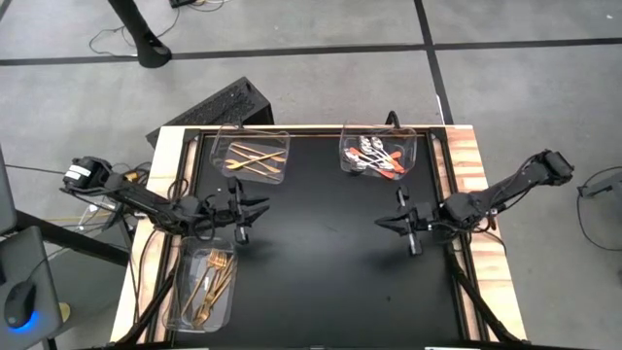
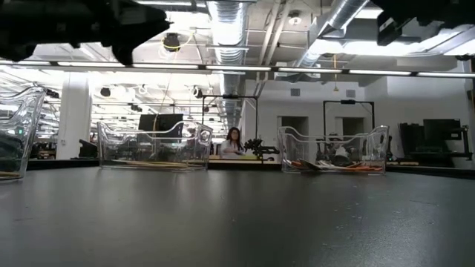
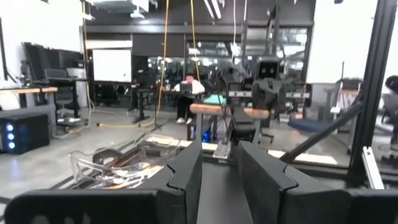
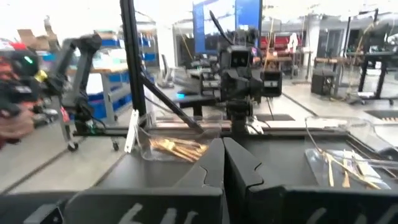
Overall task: Sort silverware by color (type)
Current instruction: Return to Home Position
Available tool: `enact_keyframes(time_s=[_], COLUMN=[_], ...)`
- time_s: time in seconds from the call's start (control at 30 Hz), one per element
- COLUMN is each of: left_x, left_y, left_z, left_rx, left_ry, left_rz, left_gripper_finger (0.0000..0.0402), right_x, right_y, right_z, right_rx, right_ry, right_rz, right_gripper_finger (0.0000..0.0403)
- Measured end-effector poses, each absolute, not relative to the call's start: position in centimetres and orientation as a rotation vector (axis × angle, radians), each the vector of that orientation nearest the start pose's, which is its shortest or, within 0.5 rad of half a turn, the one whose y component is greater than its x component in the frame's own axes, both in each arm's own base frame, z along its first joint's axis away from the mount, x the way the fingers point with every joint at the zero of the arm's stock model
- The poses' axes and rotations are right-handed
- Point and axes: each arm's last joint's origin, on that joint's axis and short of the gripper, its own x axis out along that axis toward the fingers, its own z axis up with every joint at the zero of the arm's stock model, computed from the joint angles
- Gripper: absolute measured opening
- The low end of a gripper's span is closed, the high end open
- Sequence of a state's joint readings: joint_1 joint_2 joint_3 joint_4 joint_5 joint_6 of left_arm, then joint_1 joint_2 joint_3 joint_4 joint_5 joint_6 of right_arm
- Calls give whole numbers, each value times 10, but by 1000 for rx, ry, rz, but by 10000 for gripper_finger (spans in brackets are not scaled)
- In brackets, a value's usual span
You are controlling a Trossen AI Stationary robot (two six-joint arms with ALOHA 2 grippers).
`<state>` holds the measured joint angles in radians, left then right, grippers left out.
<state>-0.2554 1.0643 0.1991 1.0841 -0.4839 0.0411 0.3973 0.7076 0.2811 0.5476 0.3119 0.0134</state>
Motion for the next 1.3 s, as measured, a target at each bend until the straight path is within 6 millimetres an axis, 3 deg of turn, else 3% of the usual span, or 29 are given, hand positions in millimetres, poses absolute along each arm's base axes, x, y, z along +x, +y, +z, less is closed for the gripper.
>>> enact_keyframes(time_s=[0.47,0.7,1.07,1.3], left_x=[149,148,146,145], left_y=[-25,-25,-25,-26], left_z=[181,178,178,171], left_rx=[-73,-71,-55,-77], left_ry=[-235,-213,-200,-129], left_rz=[227,221,255,241], left_gripper_finger=[77,6,0,0], right_x=[132,133,129,121], right_y=[48,48,47,44], right_z=[208,203,202,189], right_rx=[64,45,38,49], right_ry=[-233,-207,-183,-223], right_rz=[158,143,154,159], right_gripper_finger=[16,9,5,5])
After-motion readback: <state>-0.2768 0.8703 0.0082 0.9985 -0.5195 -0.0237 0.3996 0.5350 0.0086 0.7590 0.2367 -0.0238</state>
